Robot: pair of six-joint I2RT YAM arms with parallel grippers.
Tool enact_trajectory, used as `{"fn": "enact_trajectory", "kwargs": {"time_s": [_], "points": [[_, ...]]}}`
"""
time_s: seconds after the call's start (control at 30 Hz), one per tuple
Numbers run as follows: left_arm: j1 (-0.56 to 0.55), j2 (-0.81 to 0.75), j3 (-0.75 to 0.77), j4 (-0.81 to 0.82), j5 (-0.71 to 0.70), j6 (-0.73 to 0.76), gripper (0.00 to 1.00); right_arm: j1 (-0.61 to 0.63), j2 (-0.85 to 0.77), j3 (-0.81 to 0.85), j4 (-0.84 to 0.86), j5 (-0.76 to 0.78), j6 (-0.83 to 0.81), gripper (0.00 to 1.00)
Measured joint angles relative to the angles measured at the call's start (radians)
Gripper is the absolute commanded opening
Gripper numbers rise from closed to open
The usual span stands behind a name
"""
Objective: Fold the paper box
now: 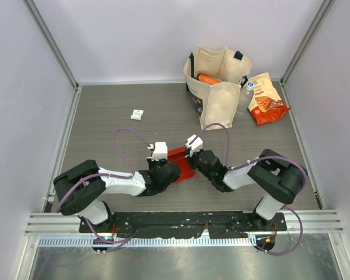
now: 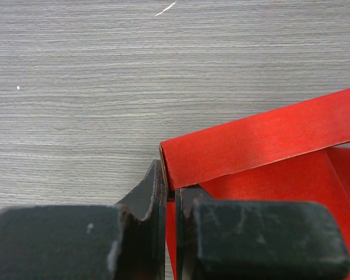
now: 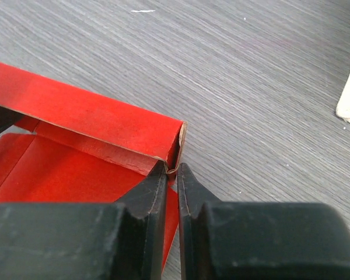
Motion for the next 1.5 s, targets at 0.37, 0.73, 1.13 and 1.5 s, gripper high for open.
{"fn": "enact_trajectory", "kwargs": {"time_s": [0.37, 0.73, 1.13, 1.5], "points": [[0.001, 0.000, 0.000, 0.001, 0.000, 0.002, 0.00, 0.050, 0.097, 0.021, 0.122, 0.166, 0.028, 0.00], [0.010, -0.028, -0.033, 0.036, 0.017, -0.027, 0.00, 0.225, 0.250, 0.184, 0.149, 0.719, 0.107, 0.00], [0.004, -0.023, -0.031, 0.029, 0.015, -0.032, 0.00, 0.200, 0.072, 0.109, -0.088, 0.506, 0.196, 0.66], [0.002, -0.023, -0.029, 0.021, 0.017, -0.038, 0.00, 0.002, -0.450, -0.111, -0.424, 0.022, 0.396, 0.74]]}}
